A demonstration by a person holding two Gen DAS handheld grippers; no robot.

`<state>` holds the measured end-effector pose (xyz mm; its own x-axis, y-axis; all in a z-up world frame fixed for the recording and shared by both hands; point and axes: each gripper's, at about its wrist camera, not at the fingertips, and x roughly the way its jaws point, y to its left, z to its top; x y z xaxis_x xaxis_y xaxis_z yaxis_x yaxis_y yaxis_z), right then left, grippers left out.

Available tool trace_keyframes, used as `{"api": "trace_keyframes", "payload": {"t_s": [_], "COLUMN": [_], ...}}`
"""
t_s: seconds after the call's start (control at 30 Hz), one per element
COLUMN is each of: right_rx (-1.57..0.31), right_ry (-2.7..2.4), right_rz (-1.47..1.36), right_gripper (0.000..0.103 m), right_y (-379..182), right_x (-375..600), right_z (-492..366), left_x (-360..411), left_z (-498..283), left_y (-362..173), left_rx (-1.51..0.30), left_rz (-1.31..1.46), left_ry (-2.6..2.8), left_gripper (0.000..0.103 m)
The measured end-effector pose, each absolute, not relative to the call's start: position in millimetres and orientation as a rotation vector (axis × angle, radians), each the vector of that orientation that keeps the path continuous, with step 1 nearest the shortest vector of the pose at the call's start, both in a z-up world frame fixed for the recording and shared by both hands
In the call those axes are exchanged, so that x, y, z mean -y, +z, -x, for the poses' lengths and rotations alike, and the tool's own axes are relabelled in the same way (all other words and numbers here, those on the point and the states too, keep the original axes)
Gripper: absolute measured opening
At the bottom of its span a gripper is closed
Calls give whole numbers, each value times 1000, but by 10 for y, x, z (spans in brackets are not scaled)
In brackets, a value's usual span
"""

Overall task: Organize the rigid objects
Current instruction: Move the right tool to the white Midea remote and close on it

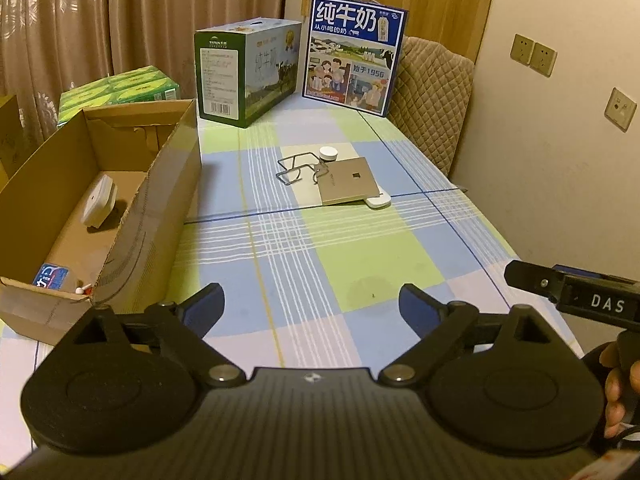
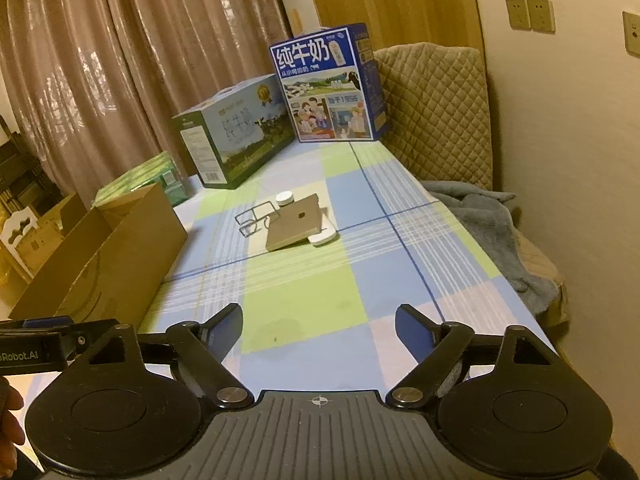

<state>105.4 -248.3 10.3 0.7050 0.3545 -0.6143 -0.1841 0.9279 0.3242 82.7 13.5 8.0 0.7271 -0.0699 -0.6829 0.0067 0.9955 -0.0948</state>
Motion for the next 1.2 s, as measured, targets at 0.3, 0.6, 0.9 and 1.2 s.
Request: {"api": "trace_keyframes", "payload": {"t_s": [0.3,0.6,0.9,1.2], "right_rx": [-746,-760,-771,-766], "right_ry": [299,294,294,298], "right_rz": [-242,-235,-224,-180], "right_gripper": [84,84,84,84], "right_y": [68,30,-11,-87], "right_x": [2504,2521,2518,2504], "right_z": [-1079,-1090,-1108,-1251], "left_x": [-110,-79,-68,-63], "left_z": [-888,-946,-1000,-1173], "left_y": [0,-84,-107,-185], "left_rx": [-785,-815,-821,-821], "left_rz": [71,66,67,55], "left_ry": [-38,-44,-51,-57], "left_gripper": [95,95,95,95]}}
